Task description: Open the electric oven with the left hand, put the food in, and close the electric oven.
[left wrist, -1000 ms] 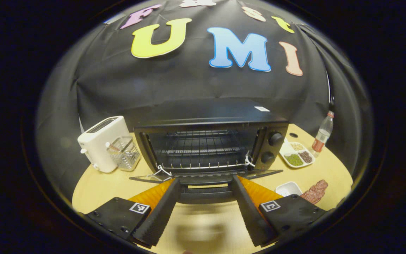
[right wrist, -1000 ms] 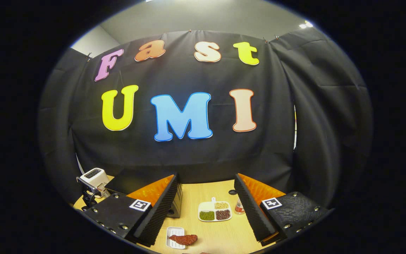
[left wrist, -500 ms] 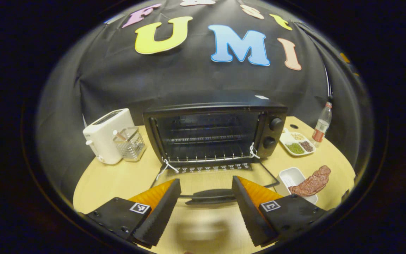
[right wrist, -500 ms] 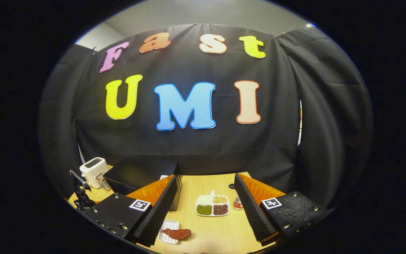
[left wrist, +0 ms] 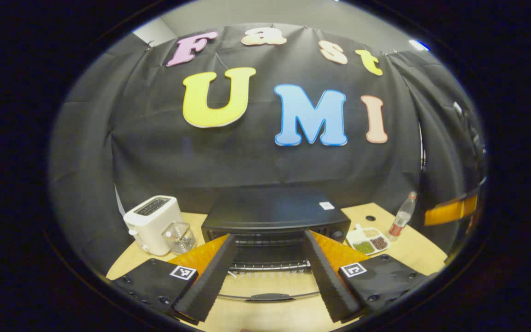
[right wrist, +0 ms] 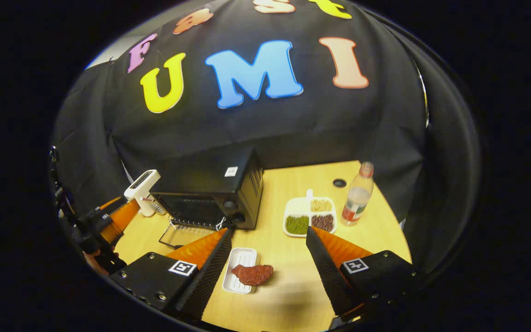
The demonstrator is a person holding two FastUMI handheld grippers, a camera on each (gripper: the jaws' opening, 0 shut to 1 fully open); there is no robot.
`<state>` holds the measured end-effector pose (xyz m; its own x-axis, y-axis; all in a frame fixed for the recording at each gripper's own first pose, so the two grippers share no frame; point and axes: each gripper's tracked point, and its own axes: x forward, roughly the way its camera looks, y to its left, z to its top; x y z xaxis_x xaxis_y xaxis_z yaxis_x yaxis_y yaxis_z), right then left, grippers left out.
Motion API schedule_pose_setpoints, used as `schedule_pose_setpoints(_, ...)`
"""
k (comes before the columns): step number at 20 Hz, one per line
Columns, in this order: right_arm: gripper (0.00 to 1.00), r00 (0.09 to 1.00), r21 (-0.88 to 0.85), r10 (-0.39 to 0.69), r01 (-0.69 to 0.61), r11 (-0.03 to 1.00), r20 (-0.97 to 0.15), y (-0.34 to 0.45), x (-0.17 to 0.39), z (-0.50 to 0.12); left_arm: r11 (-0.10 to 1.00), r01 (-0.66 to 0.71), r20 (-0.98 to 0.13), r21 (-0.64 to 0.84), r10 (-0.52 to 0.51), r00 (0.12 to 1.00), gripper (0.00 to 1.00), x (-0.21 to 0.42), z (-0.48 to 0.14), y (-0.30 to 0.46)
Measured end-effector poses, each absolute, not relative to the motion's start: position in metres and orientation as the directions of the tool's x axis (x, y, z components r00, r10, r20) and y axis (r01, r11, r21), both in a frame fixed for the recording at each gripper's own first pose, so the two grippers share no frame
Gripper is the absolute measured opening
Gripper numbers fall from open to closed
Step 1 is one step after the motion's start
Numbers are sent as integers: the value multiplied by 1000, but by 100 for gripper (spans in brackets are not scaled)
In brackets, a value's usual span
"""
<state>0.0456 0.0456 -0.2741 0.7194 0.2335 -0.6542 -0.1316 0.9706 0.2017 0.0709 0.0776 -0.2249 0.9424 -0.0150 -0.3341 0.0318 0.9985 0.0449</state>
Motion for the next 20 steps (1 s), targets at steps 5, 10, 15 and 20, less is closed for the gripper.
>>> schedule_pose_setpoints(5,98,572,424,349,-1,906,-742,58,29,-343,998,16,-197,68,-3,980,100,68,-150,77)
schedule_pose_setpoints(10,98,508,534,431,71,842,-746,68,16,-386,998,-36,-109,51,42,993,100,56,-84,81)
schedule_pose_setpoints(15,98,462,590,477,130,797,-747,73,8,-413,998,-44,-43,43,46,998,100,53,-30,76)
schedule_pose_setpoints(20,94,430,597,498,128,792,-753,81,7,-438,996,-75,-62,58,79,995,94,50,-26,76)
